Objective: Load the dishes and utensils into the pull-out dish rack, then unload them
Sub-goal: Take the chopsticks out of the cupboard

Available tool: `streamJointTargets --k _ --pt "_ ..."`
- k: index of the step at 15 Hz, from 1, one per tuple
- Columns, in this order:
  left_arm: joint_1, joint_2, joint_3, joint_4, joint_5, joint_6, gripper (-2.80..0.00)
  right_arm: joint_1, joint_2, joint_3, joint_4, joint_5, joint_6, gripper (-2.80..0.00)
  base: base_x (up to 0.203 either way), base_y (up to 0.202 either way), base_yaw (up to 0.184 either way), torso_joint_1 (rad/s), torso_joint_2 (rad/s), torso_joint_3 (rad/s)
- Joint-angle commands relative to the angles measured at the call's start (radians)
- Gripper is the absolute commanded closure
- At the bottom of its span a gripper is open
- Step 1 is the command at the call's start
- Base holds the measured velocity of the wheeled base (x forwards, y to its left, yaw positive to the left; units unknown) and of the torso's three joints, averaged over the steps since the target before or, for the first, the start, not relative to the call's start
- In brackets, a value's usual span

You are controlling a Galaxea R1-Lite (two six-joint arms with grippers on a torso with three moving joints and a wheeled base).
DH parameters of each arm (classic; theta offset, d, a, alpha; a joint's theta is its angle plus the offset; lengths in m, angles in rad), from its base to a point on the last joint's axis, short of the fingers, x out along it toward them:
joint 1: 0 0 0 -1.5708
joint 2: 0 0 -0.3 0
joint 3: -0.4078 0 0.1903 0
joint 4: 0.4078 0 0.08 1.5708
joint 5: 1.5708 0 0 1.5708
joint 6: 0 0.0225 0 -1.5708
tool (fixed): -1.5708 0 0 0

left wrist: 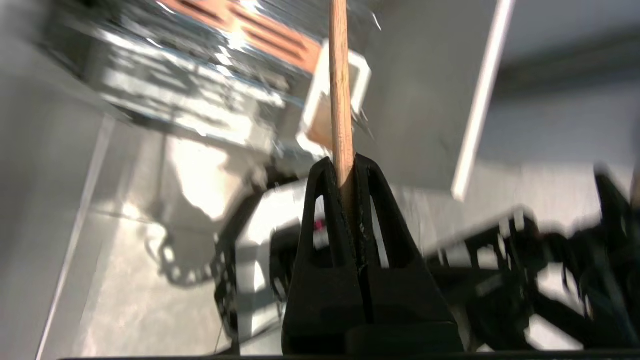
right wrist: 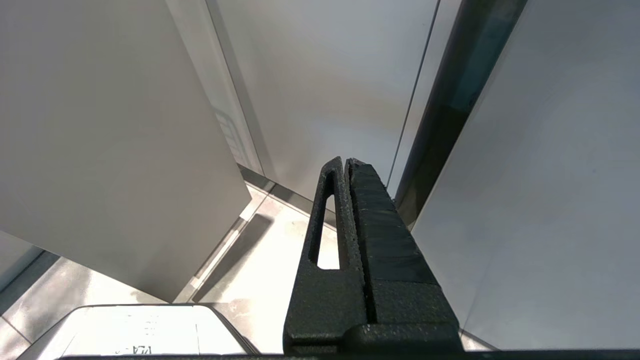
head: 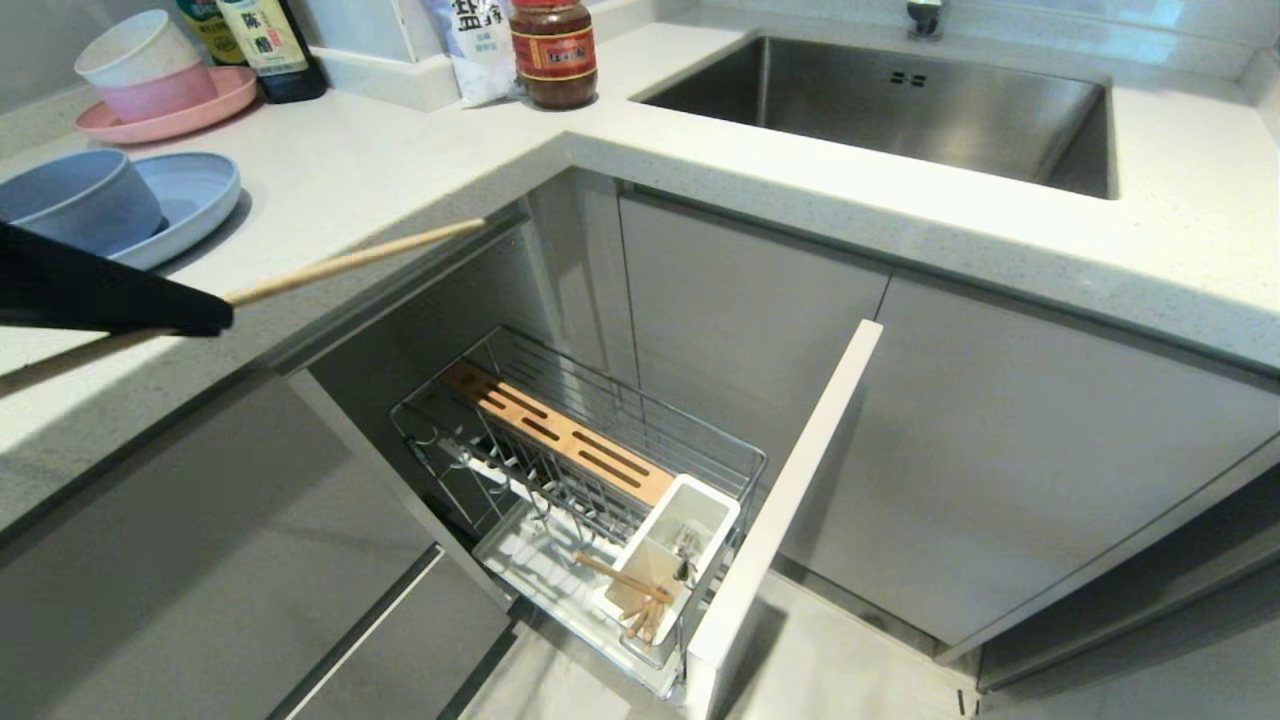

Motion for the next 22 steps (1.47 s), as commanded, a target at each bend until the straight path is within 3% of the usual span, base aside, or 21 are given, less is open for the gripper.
streamJointTargets --k 1,6,11,13,17,22 --pt "0.142 -0.062 0.019 -0.031 0.000 -0.003 0.00 0.000 -0.004 0.002 0.000 0.000 0.000 0.00 0.000 0.000 0.000 0.000 0.00 0.000" --pt "0.475 -0.140 0.023 -0.132 0.002 0.002 0.00 0.000 -0.004 0.002 0.000 0.000 -0.001 0.00 0.000 0.000 0.000 0.000 0.00 0.000" --pt "0.859 -0.161 0.025 -0.165 0.003 0.003 0.00 0.000 -0.004 0.002 0.000 0.000 0.000 0.00 0.000 0.000 0.000 0.000 0.00 0.000" --pt "0.962 -0.133 0.025 -0.168 0.010 0.009 0.00 0.000 -0.004 0.002 0.000 0.000 0.000 0.00 0.000 0.000 0.000 0.000 0.00 0.000" --pt "1.024 -0.019 0.018 -0.170 0.114 0.037 0.00 0.000 -0.004 0.002 0.000 0.000 0.001 0.00 0.000 0.000 0.000 0.000 0.00 0.000" --pt "1.014 0.110 0.005 -0.230 0.138 0.061 0.00 0.000 -0.004 0.002 0.000 0.000 0.001 0.00 0.000 0.000 0.000 0.000 0.00 0.000"
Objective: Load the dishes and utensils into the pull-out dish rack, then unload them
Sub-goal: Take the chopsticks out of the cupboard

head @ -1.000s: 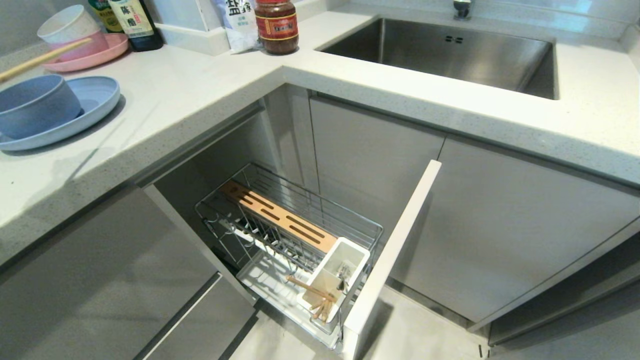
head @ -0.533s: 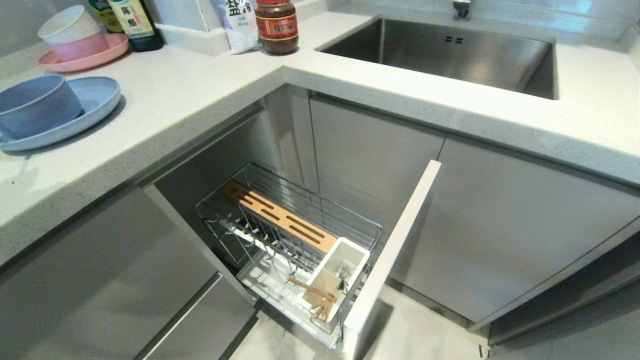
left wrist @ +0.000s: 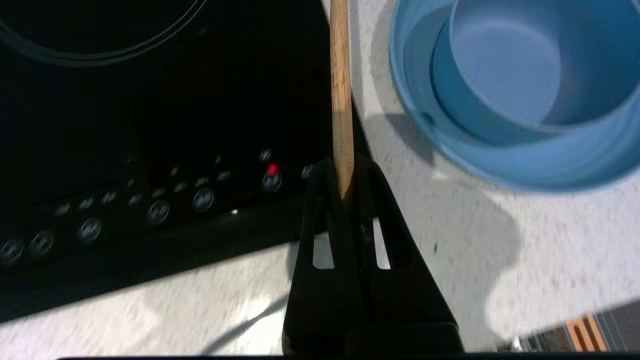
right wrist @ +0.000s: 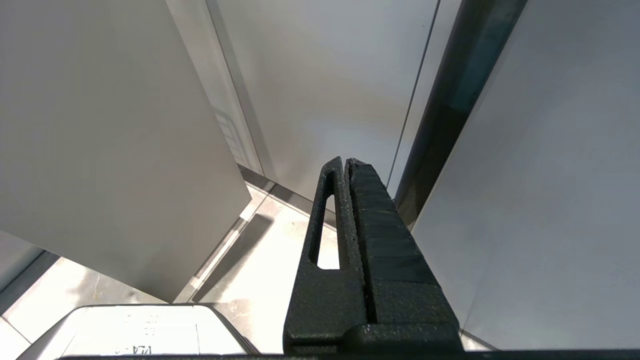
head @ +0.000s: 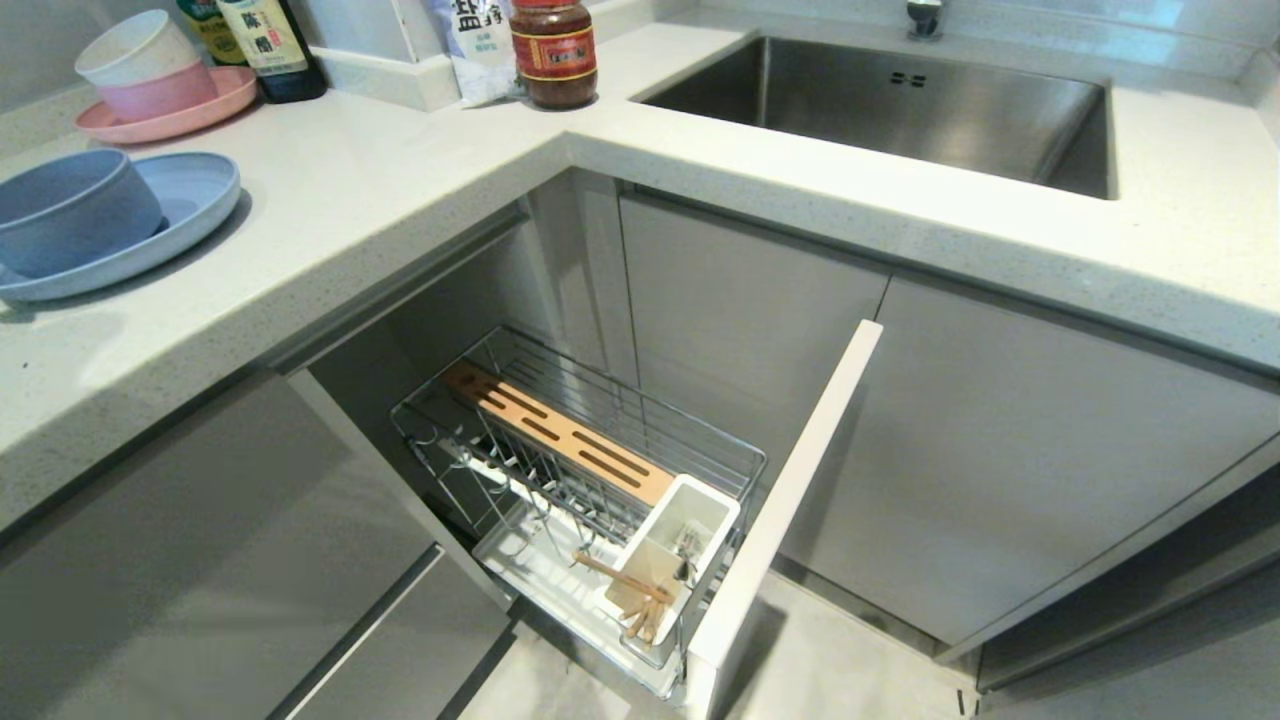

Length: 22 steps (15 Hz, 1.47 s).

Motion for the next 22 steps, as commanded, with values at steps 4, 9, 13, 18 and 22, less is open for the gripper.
streamJointTargets --k 4,9,13,18,22 --pt "-0.079 0.119 -0.002 -0.056 0.045 -0.005 0.00 0.000 -0.004 0.002 0.000 0.000 0.000 0.00 0.000 0.000 0.000 0.000 0.00 0.000" --pt "-0.135 0.147 0.003 -0.066 0.052 -0.009 0.00 0.000 -0.004 0.002 0.000 0.000 -0.001 0.00 0.000 0.000 0.000 0.000 0.00 0.000" --pt "-0.163 0.150 0.007 -0.082 0.051 -0.018 0.00 0.000 -0.004 0.002 0.000 0.000 -0.001 0.00 0.000 0.000 0.000 0.000 0.00 0.000" --pt "-0.189 0.150 0.026 -0.117 0.052 -0.029 0.00 0.000 -0.004 0.002 0.000 0.000 0.000 0.00 0.000 0.000 0.000 0.000 0.00 0.000" --pt "-0.203 0.152 0.043 -0.149 0.051 -0.029 0.00 0.000 -0.004 0.002 0.000 0.000 -0.001 0.00 0.000 0.000 0.000 0.000 0.00 0.000"
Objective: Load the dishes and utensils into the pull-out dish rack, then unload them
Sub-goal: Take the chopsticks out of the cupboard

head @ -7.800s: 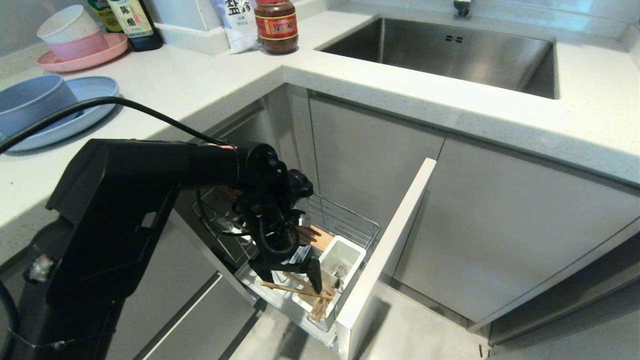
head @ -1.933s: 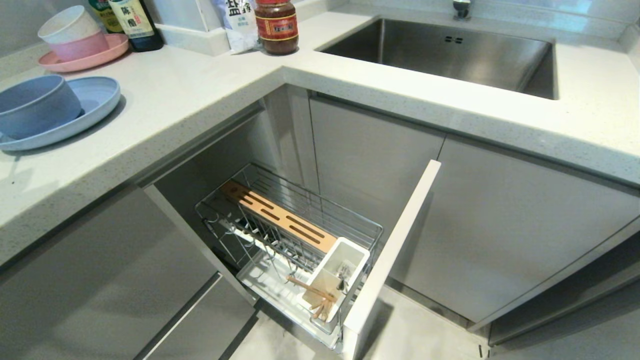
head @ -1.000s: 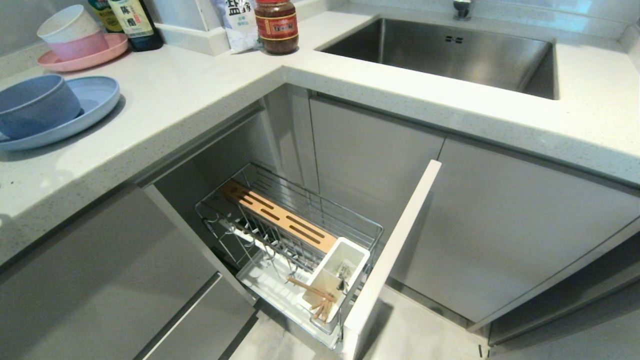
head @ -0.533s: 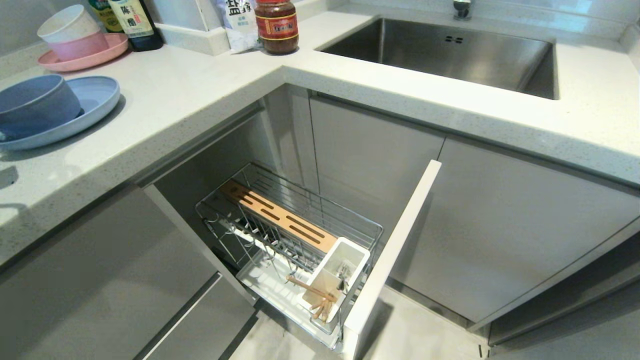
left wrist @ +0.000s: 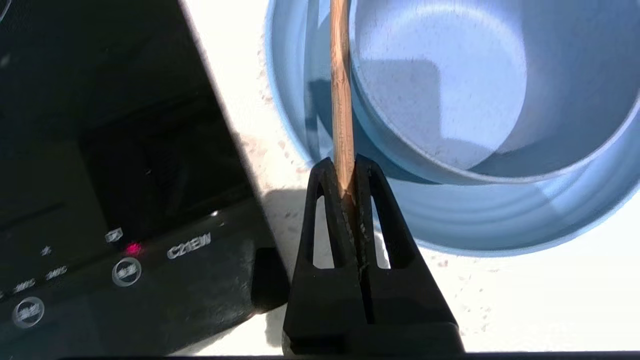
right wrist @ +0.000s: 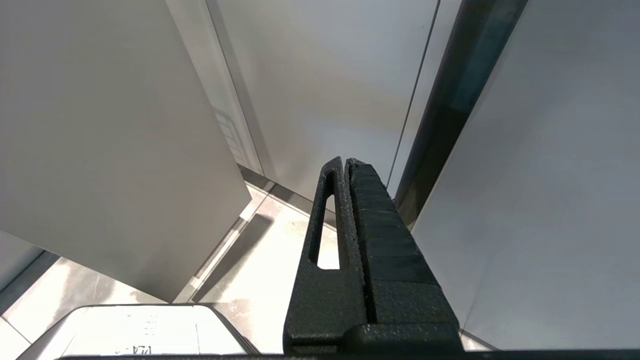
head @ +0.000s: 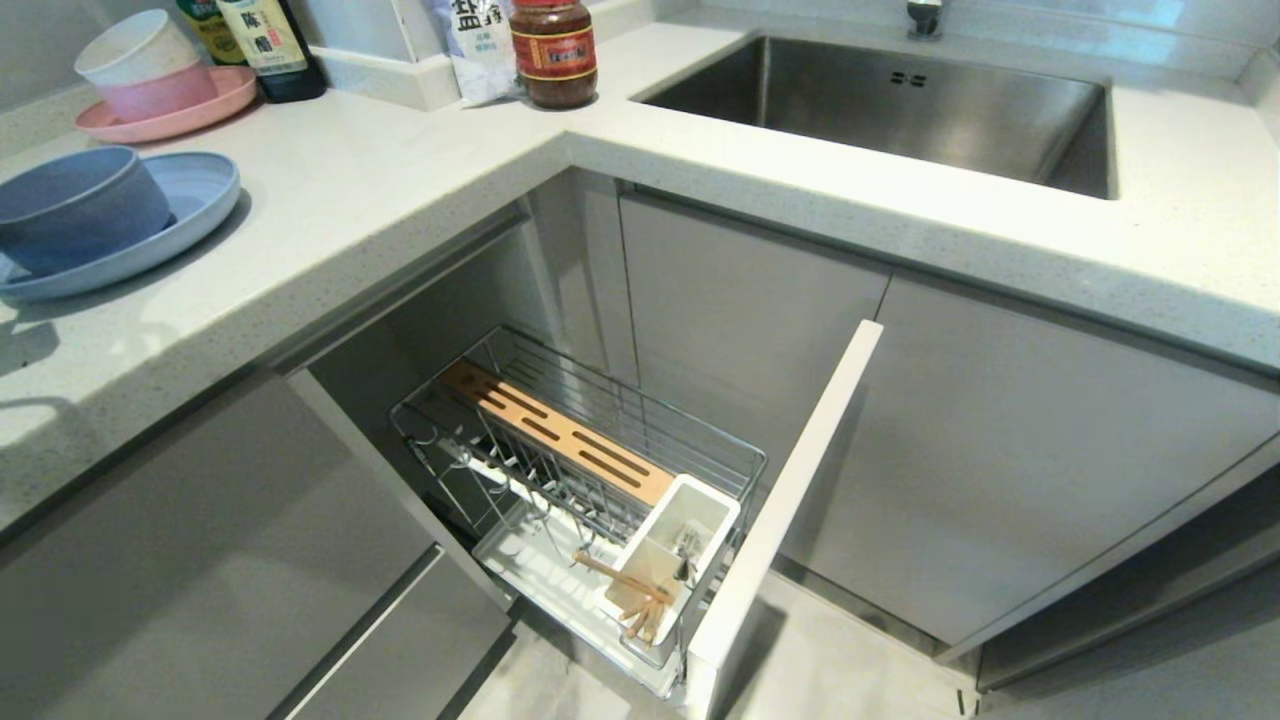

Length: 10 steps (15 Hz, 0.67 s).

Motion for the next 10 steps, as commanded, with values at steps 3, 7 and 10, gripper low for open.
streamJointTargets --k 3,7,10 --pt "-0.010 0.001 0.024 -0.025 0.000 -0.002 0.00 0.000 -0.004 0.002 0.000 0.000 0.000 0.00 0.000 0.000 0.000 0.000 0.00 0.000" --pt "-0.033 0.001 0.037 -0.025 0.002 -0.002 0.00 0.000 -0.004 0.002 0.000 0.000 0.000 0.00 0.000 0.000 0.000 0.000 0.00 0.000" --pt "-0.033 0.001 0.038 -0.025 0.001 -0.002 0.00 0.000 -0.004 0.002 0.000 0.000 0.001 0.00 0.000 0.000 0.000 0.000 0.00 0.000"
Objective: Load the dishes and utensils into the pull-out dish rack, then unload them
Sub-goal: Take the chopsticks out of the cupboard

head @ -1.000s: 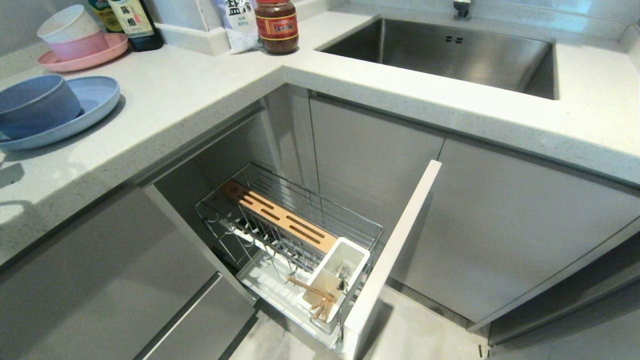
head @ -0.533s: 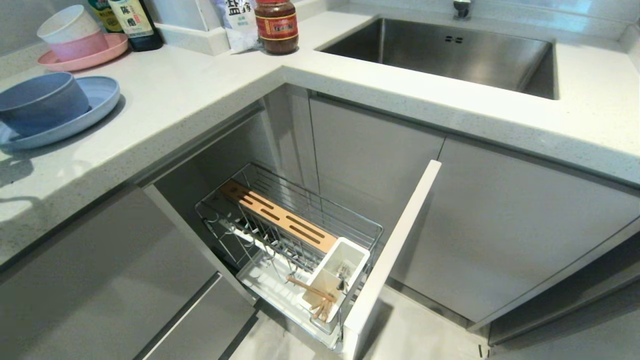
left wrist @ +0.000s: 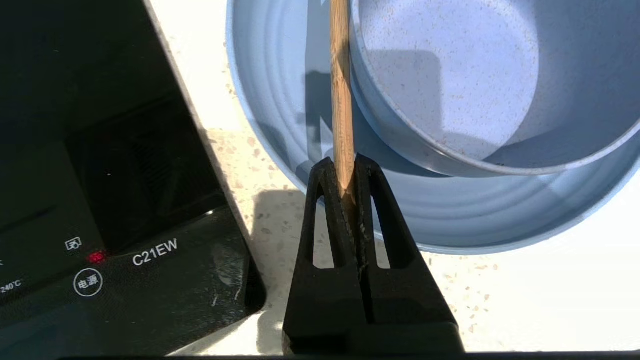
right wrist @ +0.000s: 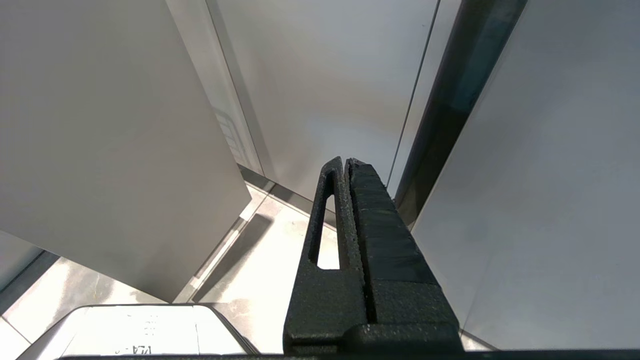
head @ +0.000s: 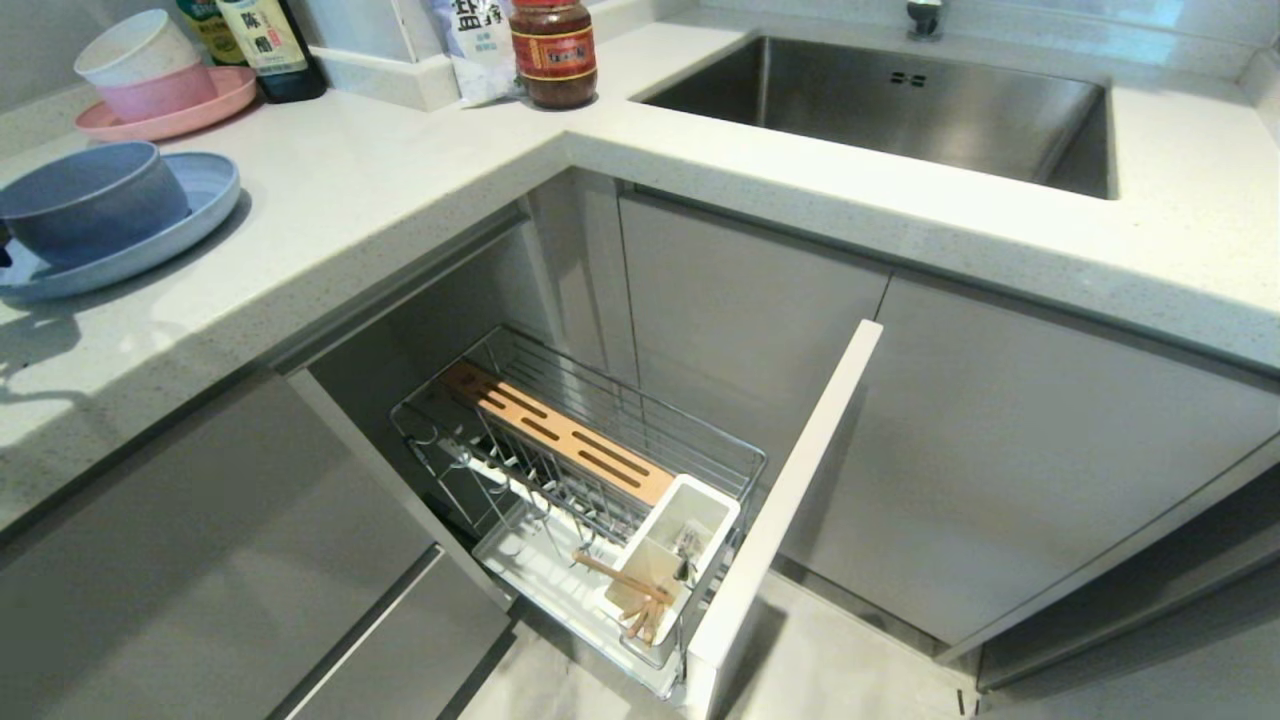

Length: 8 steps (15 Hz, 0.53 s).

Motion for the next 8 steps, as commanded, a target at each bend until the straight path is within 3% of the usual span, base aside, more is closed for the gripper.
streamJointTargets --k 1,8 --pt "0.000 0.000 0.001 0.005 0.001 -0.002 0.00 0.000 -0.004 0.002 0.000 0.000 -0.002 0.00 0.000 0.000 0.000 0.000 0.00 0.000" --pt "-0.002 0.003 -0.001 0.003 0.002 -0.002 0.00 0.000 -0.004 0.002 0.000 0.000 0.000 0.00 0.000 0.000 0.000 0.000 0.00 0.000"
